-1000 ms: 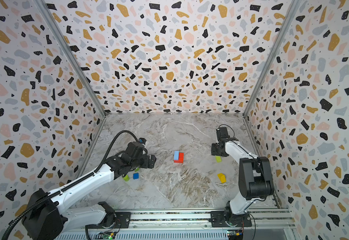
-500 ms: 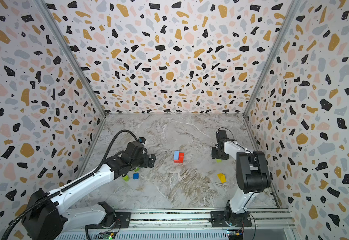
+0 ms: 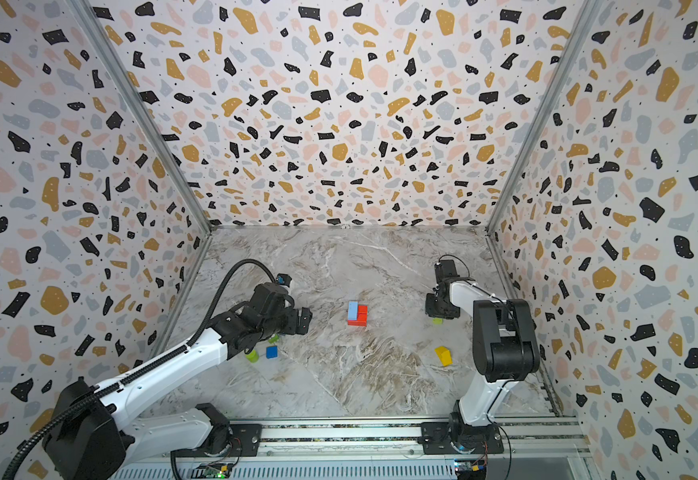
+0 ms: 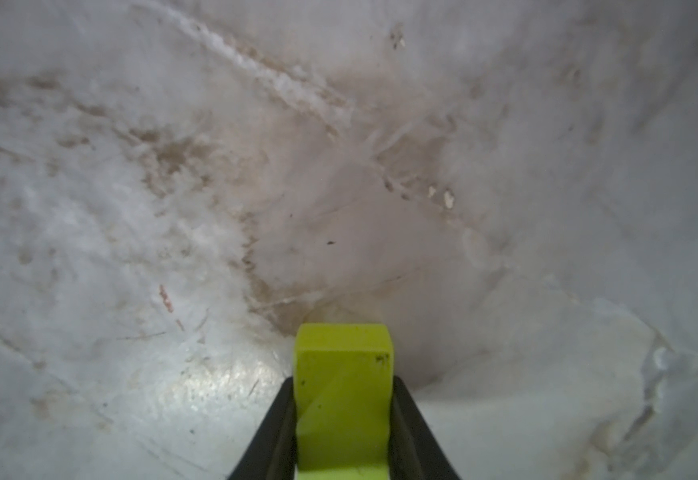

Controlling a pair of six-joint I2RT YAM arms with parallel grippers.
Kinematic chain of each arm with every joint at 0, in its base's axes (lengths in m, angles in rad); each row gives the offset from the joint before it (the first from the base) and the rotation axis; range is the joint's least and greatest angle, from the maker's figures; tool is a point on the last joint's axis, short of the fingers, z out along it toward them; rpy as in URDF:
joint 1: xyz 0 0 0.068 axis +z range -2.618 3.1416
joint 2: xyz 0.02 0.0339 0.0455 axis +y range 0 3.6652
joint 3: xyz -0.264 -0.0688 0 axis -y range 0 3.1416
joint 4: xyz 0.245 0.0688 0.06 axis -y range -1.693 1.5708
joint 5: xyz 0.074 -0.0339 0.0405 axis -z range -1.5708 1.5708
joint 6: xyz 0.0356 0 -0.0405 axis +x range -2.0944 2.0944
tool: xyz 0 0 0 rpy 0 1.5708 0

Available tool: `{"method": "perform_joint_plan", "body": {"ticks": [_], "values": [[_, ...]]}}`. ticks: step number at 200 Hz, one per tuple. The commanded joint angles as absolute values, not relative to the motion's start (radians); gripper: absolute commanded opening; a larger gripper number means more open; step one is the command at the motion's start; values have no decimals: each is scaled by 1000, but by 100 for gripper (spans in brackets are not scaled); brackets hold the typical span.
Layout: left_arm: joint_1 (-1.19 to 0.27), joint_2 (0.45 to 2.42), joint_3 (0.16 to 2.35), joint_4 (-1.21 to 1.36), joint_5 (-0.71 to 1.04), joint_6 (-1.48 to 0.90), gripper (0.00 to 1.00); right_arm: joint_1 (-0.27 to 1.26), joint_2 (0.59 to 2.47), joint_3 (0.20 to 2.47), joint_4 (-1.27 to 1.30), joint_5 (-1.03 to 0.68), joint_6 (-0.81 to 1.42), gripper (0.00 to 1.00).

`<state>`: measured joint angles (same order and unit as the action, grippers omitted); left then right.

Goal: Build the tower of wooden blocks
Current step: 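Lower the right gripper and close it on the lime green block, then carry the lime green block to beside the light blue block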

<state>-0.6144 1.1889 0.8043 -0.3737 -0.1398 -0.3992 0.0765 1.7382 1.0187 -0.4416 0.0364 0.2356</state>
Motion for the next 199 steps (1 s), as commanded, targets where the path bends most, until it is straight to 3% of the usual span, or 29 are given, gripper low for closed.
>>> {"method": "perform_joint_plan", "body": {"ticks": [1, 61, 199], "values": [[-612, 1163, 795, -350, -152, -382, 100, 74, 1717, 1037, -478, 24, 263, 31], [-612, 1128, 791, -349, -152, -387, 100, 116, 1657, 1033, -499, -61, 307, 27], [-611, 1082, 781, -346, -168, -396, 100, 458, 1694, 1217, -516, -92, 589, 25]]}}
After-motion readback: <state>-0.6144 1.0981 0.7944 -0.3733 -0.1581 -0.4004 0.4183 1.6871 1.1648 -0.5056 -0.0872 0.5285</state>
